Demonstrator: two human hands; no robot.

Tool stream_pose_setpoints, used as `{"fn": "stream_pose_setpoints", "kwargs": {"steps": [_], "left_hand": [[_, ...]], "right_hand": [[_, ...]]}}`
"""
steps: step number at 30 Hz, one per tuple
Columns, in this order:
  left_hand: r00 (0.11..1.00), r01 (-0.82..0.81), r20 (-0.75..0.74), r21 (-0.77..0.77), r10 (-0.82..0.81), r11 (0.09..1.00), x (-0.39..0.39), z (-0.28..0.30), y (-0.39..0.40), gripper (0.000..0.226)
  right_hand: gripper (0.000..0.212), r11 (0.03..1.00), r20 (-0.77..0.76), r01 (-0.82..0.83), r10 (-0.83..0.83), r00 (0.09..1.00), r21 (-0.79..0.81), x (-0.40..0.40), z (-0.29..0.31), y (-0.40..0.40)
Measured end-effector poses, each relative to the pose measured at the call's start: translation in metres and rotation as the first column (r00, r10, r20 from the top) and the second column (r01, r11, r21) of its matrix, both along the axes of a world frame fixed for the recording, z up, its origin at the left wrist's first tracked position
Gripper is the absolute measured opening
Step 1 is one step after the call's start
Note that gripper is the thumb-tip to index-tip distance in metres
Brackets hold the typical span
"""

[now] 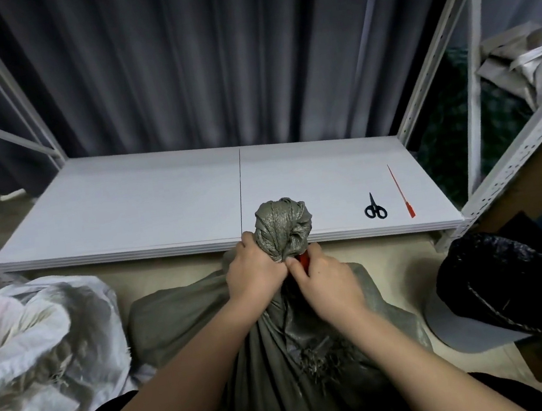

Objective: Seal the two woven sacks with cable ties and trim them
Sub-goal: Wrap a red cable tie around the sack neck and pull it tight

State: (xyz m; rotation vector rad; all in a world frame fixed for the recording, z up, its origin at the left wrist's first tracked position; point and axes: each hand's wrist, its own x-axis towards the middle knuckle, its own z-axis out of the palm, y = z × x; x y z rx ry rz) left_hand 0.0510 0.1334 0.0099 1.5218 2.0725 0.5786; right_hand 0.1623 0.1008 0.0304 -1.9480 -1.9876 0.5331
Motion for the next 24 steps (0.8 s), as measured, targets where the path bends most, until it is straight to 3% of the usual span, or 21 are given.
{"fn": "stream_pose_setpoints", "kwargs": {"steps": [5,9,10,12,14,16,19,22,24], "left_hand": [[0.997,0.071,0.009,-0.021,-0.070,0.997,0.001,0.002,-0.002,0.060],[0.981,0.189,0.069,-0.118,-0.182,0.975,-0.012,-0.006,0.007,0.088],[0.980,0.183,0.109,-0.136,-0.169,0.974,-0.015,-0.010,0.010,0.086],[0.959,0.112,0.275,-0.165,-0.063,0.980,-0.014,0.002,0.006,0.055],[0.829,0.005,0.549,-0.198,0.107,0.980,-0.010,0.022,-0.005,0.015],[0.627,-0.079,0.738,-0.259,0.250,0.963,-0.010,0.022,-0.009,0.022],[0.382,-0.232,0.852,-0.285,0.357,0.930,-0.010,0.017,-0.013,0.031],[0.281,-0.282,0.872,-0.325,0.401,0.903,-0.012,0.017,-0.016,0.031],[0.263,-0.220,0.868,-0.370,0.421,0.902,-0.017,0.021,-0.017,0.024]], "right_hand": [[0.033,0.997,-0.251,0.078,-0.081,0.965,-0.021,-0.007,-0.009,0.000],[0.011,0.987,-0.507,0.083,-0.140,0.850,-0.135,-0.011,-0.012,-0.001],[0.013,0.985,-0.526,0.110,-0.164,0.835,-0.131,-0.011,-0.016,0.002],[0.020,0.981,-0.516,0.157,-0.191,0.835,-0.110,-0.012,-0.022,0.007],[0.024,0.983,-0.505,0.160,-0.181,0.844,-0.086,-0.013,-0.031,0.010],[0.026,0.982,-0.480,0.176,-0.188,0.857,-0.072,-0.017,-0.024,0.007],[0.018,0.983,-0.433,0.177,-0.176,0.884,-0.039,-0.018,-0.017,0.005],[0.020,0.979,-0.420,0.204,-0.194,0.887,-0.019,-0.016,-0.018,0.007],[0.020,0.978,-0.409,0.210,-0.197,0.891,-0.014,-0.014,-0.019,0.009]]}}
